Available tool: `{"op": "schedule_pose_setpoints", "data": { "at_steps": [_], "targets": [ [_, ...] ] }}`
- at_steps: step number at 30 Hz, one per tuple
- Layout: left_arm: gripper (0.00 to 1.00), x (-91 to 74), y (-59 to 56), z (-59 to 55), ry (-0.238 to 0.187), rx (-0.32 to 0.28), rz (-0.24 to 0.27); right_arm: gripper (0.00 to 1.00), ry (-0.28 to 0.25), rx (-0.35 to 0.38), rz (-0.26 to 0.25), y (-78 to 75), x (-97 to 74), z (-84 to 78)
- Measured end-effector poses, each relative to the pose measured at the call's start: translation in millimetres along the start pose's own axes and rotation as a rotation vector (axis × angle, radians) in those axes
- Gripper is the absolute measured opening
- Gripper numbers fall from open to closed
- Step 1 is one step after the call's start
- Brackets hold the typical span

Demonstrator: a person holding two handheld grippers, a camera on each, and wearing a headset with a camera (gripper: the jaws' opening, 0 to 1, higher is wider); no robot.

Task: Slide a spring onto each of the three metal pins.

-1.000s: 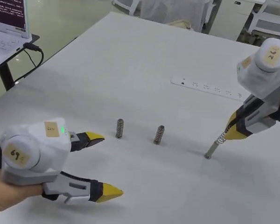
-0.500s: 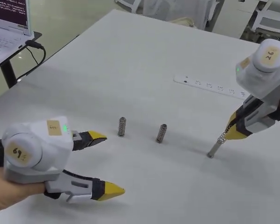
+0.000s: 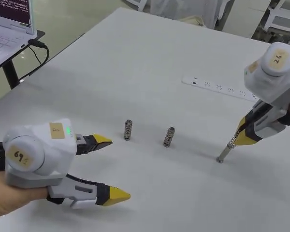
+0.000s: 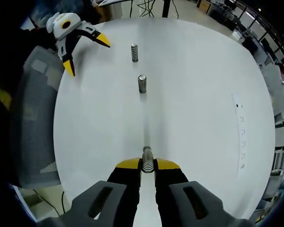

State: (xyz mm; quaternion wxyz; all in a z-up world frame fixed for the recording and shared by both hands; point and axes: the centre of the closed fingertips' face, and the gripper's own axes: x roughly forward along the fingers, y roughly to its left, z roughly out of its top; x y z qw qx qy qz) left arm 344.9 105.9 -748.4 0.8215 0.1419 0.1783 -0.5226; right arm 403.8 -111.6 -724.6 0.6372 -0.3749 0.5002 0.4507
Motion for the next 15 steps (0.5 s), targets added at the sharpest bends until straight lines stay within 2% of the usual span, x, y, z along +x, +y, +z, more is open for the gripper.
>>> {"op": "schedule_pose_setpoints", "data": {
  "at_steps": [15],
  "targets": [
    [0.66, -0.2, 0.6, 0.3, -0.003, -0.004, 0.001, 0.08, 0.012, 0.009, 0.015, 2.2, 14.2, -2.1]
  ]
}}
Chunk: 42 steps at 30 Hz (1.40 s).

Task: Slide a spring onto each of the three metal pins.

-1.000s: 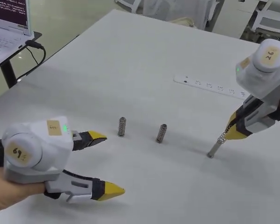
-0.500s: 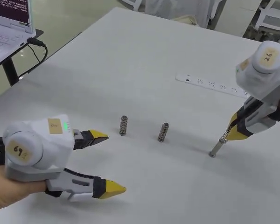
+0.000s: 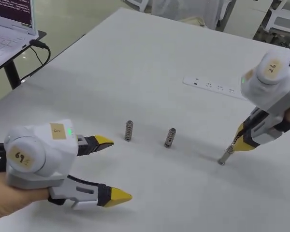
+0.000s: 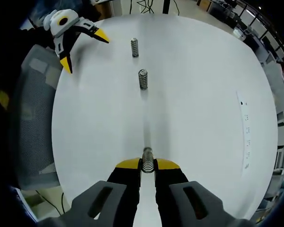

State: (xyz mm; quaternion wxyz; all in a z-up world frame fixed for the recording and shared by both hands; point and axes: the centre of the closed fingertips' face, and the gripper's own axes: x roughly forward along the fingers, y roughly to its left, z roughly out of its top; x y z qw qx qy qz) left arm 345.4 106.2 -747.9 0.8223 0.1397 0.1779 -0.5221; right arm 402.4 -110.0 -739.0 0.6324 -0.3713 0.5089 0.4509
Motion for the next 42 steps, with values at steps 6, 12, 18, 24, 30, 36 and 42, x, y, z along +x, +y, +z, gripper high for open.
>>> {"op": "schedule_pose_setpoints", "data": {
  "at_steps": [6, 12, 18, 24, 30, 36, 42],
  "targets": [
    [0.66, -0.2, -0.2, -0.1, 0.001, 0.000, -0.002, 0.08, 0.002, 0.004, 0.003, 1.5, 6.4, -0.6],
    [0.66, -0.1, 0.2, 0.3, 0.000, 0.000, -0.001, 0.08, 0.009, 0.005, 0.007, 2.7, 12.3, -1.1],
    [0.65, -0.5, 0.4, 0.2, 0.001, -0.001, -0.001, 0.08, 0.022, -0.001, 0.009, 3.2, 17.9, -1.2],
    [0.65, -0.5, 0.8, -0.4, 0.002, 0.000, 0.001, 0.08, 0.032, -0.004, 0.009, 3.6, 23.3, -2.3],
    [0.65, -0.6, 0.7, -0.5, 0.000, -0.002, 0.001, 0.08, 0.036, -0.002, 0.009, 4.1, 27.8, -3.3],
    [0.65, -0.8, 0.5, -0.6, 0.000, -0.002, 0.002, 0.08, 0.038, -0.001, 0.010, 4.0, 30.7, -4.3],
    [0.65, -0.2, 0.2, -0.7, -0.001, -0.004, 0.002, 0.08, 0.040, 0.000, 0.009, 4.6, 33.8, -6.0]
  ]
}}
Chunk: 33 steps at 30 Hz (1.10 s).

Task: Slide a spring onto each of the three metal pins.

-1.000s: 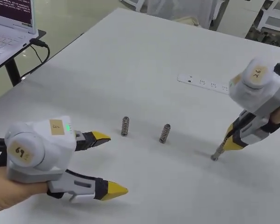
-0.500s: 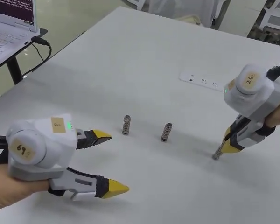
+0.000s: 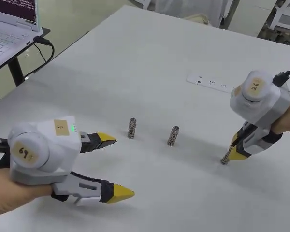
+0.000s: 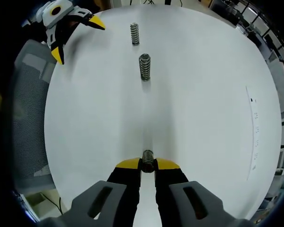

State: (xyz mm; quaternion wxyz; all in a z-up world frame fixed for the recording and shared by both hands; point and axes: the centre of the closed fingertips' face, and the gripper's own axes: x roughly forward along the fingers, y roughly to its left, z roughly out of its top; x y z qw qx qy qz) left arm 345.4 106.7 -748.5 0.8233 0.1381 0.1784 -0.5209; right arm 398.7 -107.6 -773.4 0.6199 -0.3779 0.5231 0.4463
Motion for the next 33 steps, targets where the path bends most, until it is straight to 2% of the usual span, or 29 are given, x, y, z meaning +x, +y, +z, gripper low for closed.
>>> {"op": "schedule_pose_setpoints", "data": {
  "at_steps": [25, 33],
  "targets": [
    [0.64, 0.3, -0.7, 0.1, 0.001, -0.004, -0.004, 0.09, -0.011, 0.004, -0.002, 0.9, 1.9, 0.9],
    [0.64, -0.1, -0.3, -0.4, 0.002, -0.003, -0.005, 0.13, -0.015, 0.008, -0.004, 0.2, 2.3, 1.3]
  ]
}}
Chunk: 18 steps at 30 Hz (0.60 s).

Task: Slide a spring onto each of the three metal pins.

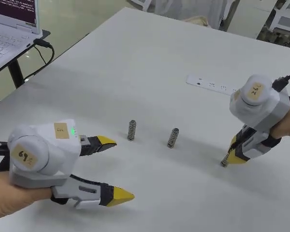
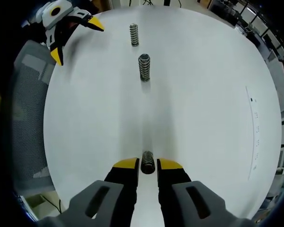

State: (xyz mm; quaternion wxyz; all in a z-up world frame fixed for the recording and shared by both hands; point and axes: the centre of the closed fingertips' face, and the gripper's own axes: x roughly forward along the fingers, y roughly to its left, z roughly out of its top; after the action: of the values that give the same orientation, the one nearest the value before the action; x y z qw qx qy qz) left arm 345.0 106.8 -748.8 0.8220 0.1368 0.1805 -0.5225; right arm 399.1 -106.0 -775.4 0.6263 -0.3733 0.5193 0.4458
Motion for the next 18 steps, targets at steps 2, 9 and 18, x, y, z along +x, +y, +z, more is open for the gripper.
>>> {"op": "schedule_pose_setpoints", "data": {
  "at_steps": [2, 9, 18],
  "targets": [
    [0.64, 0.0, -0.1, 0.2, 0.000, 0.001, 0.000, 0.14, -0.005, 0.003, 0.003, 0.4, -0.3, 0.4],
    [0.64, -0.3, -1.3, 0.8, -0.002, 0.001, -0.001, 0.21, -0.021, 0.014, -0.003, 0.3, -1.0, 1.7],
    [0.65, -1.1, -1.7, 1.1, -0.001, 0.003, 0.000, 0.35, -0.049, 0.035, -0.015, -0.1, -2.8, 4.4]
  ]
}}
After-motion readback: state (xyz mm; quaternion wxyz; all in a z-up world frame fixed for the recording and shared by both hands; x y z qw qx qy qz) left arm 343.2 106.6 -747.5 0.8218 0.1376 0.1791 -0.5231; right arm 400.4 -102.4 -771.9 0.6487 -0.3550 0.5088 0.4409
